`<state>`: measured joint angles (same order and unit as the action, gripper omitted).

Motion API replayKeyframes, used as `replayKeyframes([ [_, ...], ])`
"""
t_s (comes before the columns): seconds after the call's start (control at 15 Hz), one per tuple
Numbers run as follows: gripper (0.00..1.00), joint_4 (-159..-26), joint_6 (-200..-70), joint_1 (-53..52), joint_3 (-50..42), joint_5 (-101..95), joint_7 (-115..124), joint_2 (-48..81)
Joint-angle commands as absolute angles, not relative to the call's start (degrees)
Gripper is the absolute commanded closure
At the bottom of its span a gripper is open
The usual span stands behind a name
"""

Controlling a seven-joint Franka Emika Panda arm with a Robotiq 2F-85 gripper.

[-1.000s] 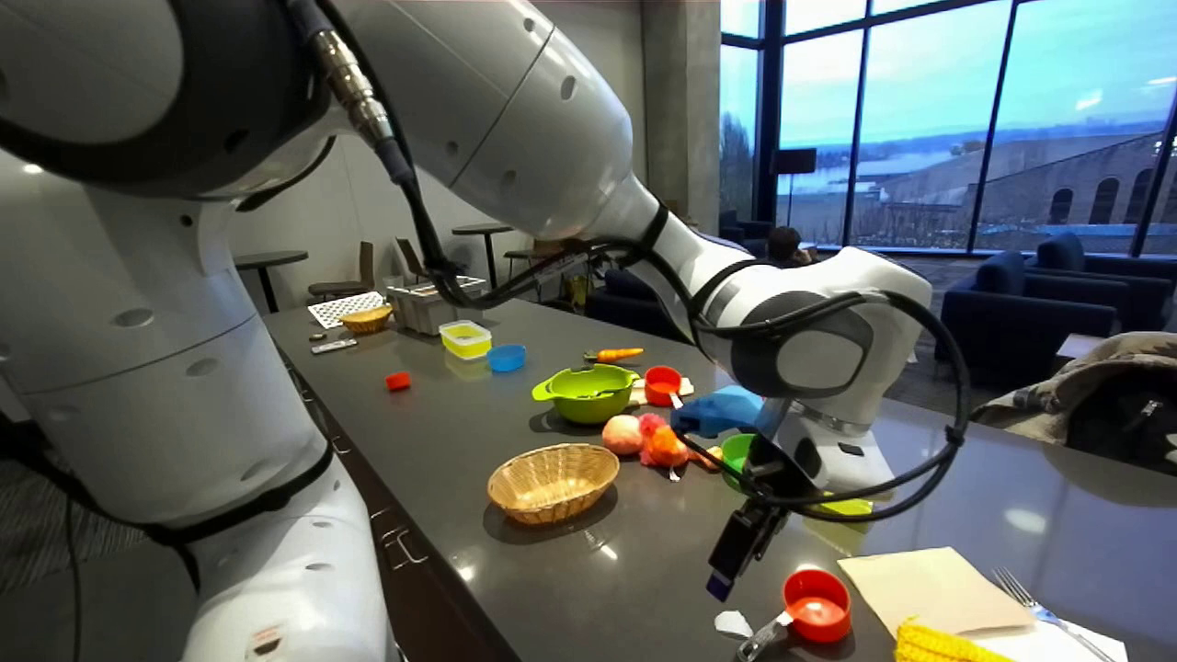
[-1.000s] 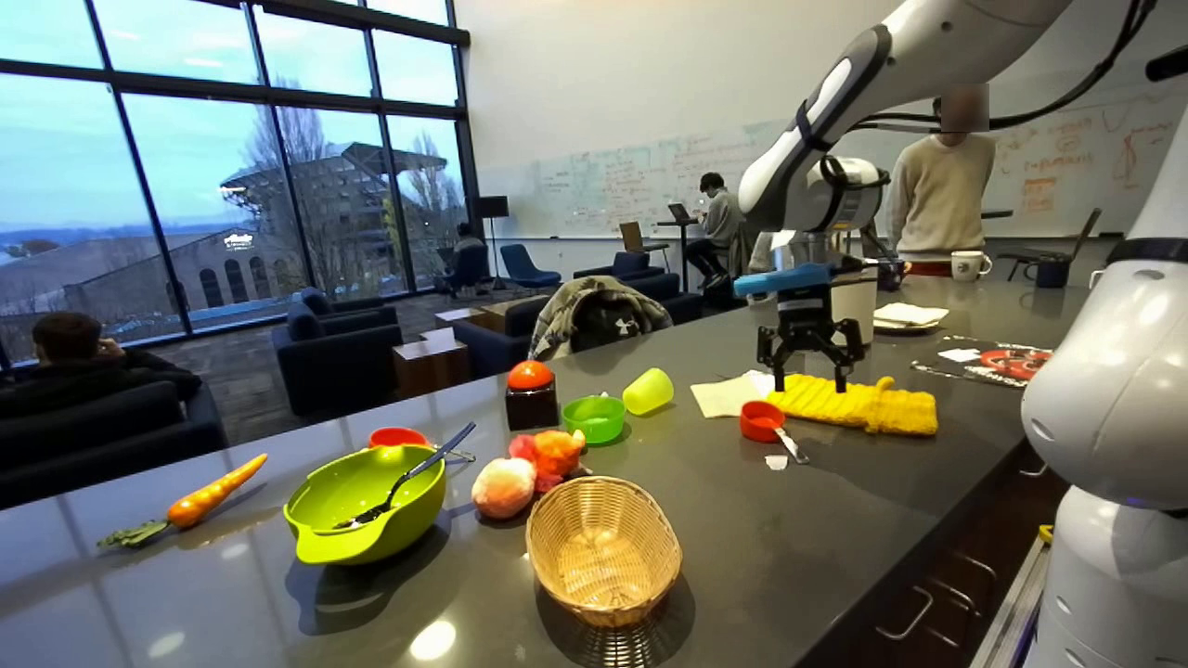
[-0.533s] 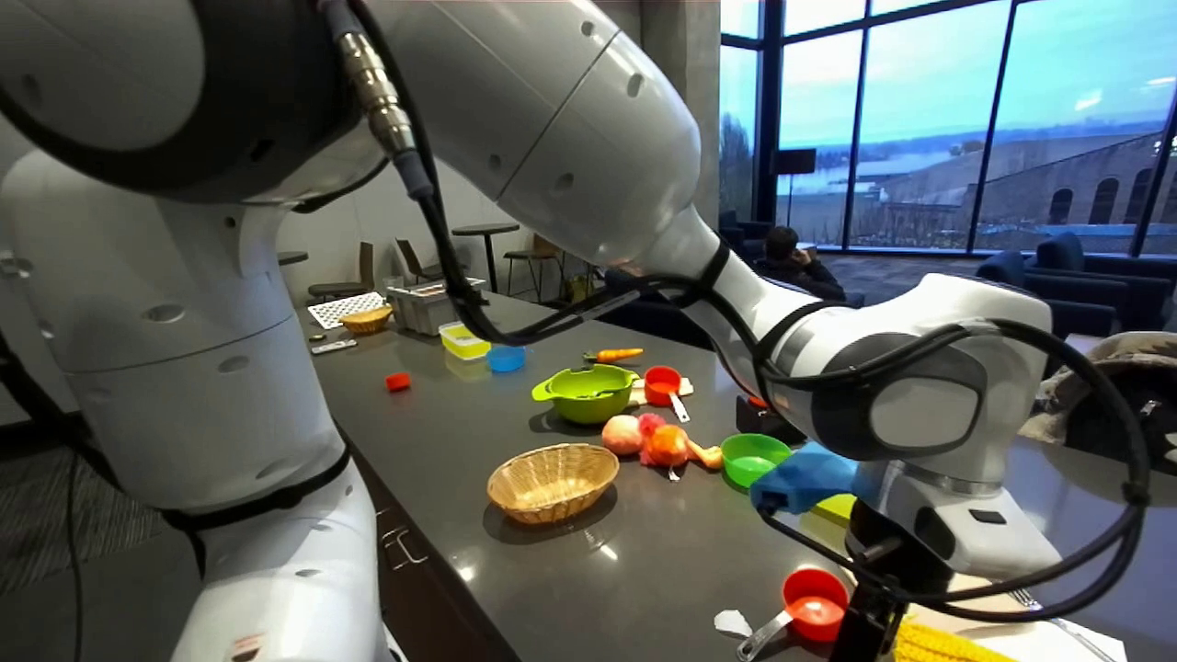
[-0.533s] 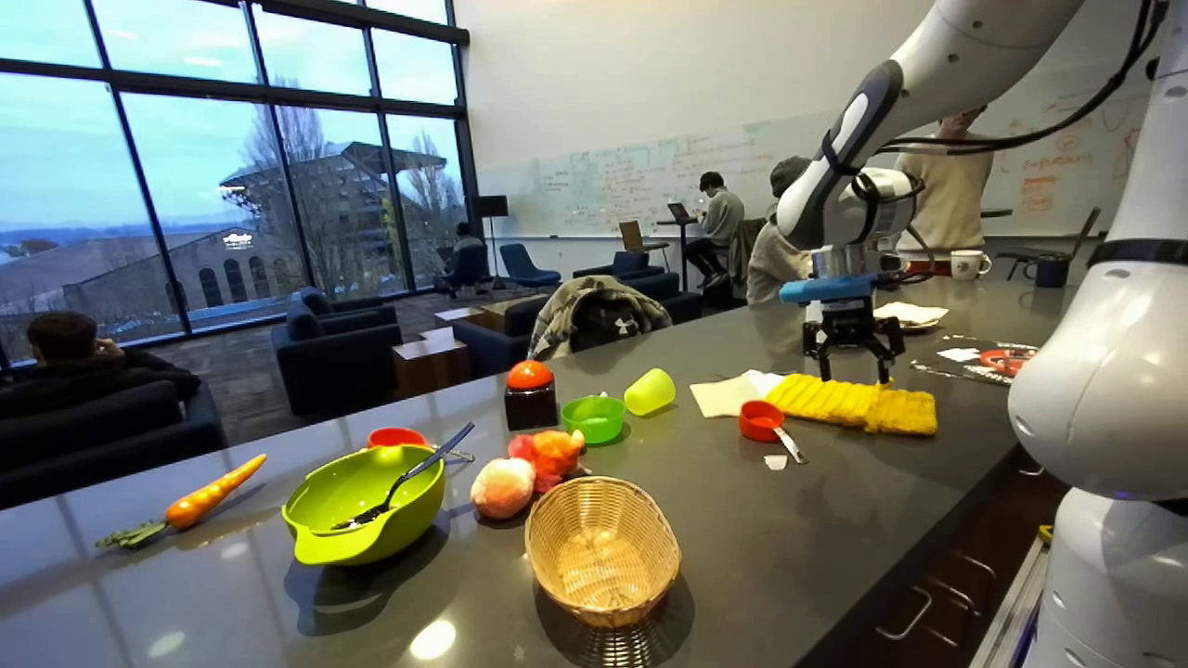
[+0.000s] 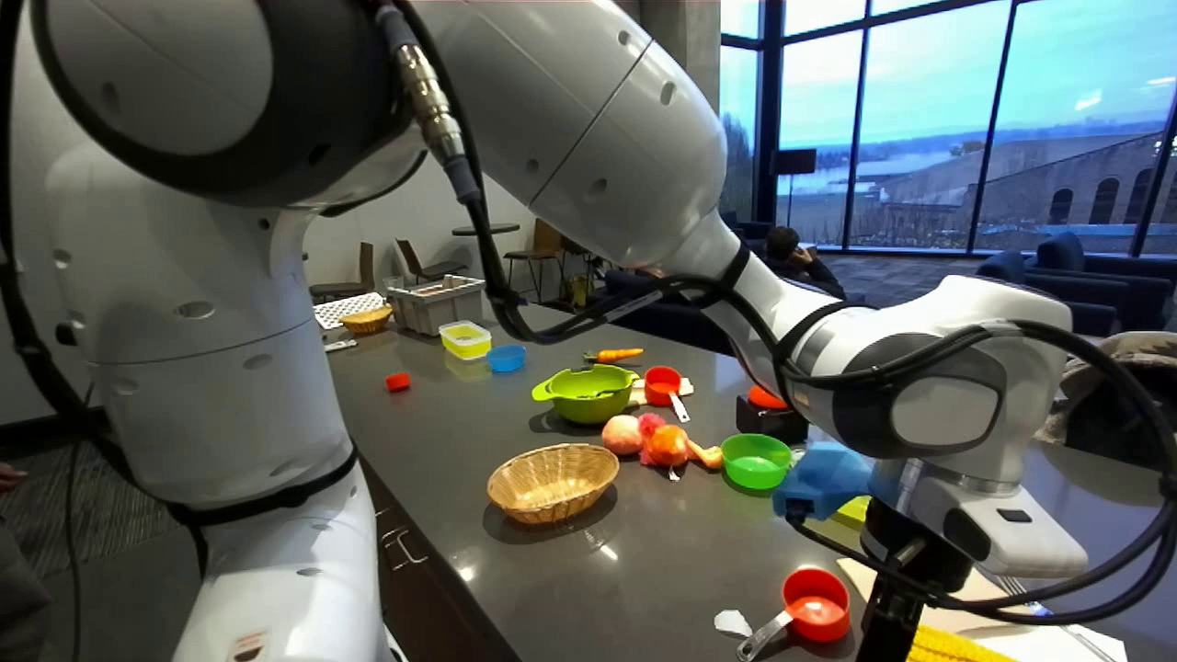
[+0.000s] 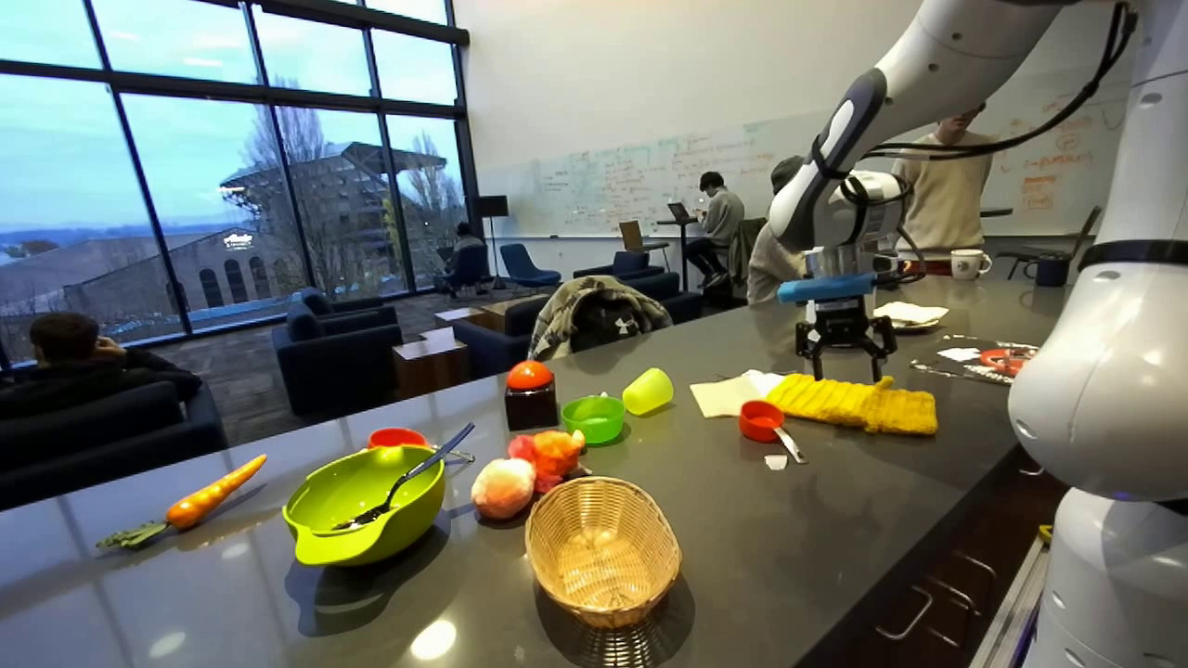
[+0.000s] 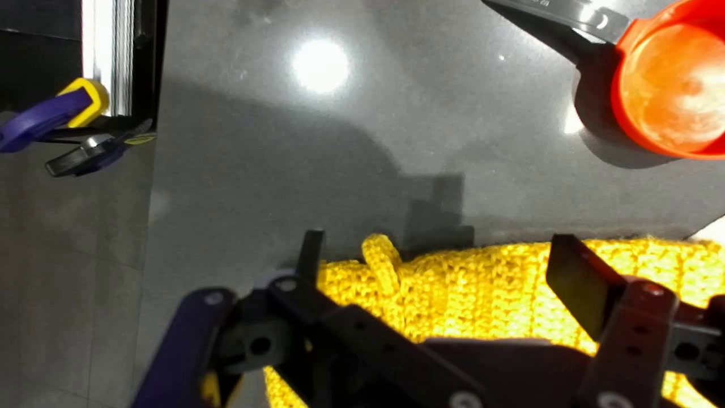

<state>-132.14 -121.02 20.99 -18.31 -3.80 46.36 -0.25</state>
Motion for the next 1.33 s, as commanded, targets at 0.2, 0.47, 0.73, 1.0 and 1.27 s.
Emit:
replayKeyframes([
  [0.2,0.0,-131.98,-120.85,20.52,-18.79,-3.8,46.27,-0.22],
  [0.47,0.0,-133.69,-121.19,21.13,-19.51,-3.54,46.36,-0.73],
  [0.73,0.0,-136.04,-122.16,21.84,-20.82,-4.18,46.8,-1.02],
  [1.0,0.0,-137.13,-124.32,22.3,-21.93,-5.64,47.29,-0.74],
  [1.27,0.0,-137.14,-126.77,22.61,-22.62,-5.35,47.07,0.01],
])
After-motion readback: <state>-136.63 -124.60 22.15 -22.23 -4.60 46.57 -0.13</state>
